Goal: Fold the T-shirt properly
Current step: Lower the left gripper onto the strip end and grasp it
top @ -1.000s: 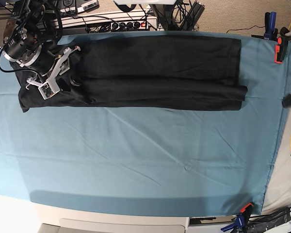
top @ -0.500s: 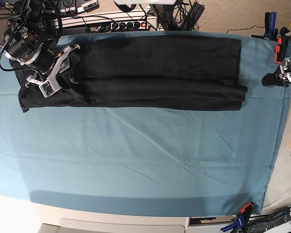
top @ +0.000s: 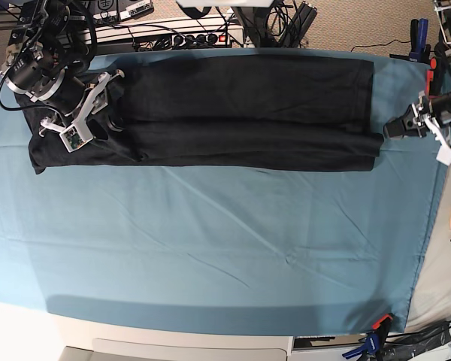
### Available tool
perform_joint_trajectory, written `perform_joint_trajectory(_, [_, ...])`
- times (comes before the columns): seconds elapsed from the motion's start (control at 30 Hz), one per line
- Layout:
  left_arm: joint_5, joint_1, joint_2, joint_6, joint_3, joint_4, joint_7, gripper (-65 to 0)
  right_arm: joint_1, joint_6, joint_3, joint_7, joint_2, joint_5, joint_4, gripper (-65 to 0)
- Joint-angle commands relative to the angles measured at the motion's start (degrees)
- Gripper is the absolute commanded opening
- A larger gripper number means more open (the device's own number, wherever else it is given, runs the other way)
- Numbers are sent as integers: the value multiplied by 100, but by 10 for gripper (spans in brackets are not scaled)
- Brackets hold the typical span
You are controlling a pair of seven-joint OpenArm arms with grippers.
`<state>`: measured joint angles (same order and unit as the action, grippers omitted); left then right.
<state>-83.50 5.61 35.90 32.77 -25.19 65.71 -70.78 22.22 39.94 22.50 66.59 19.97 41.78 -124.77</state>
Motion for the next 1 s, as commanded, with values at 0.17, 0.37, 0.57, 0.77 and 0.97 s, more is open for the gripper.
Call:
perform_joint_trajectory(0.17, [-150,-116,-37,-42,-42,66,144,-363,-31,6,48,-146,66,37,-79,-429])
perform_joint_trajectory(0.37, [-150,-116,-192,-72,129,66,188,-363,-31,6,48,-146,66,37,-79,-429])
perform_joint_trajectory(0.57, [2,-170,-387,-76,791,66,330,-363,-31,6,48,-146,66,37,-79,-429])
perform_joint_trajectory(0.77, [90,-258,-490,-79,1132,66,302,-363,-31,6,48,-136,66,37,-79,-429])
perform_joint_trajectory(0.97, [72,-131,-450,-85,1182,66,227,-363,-31,6,48,-127,66,37,-79,-429])
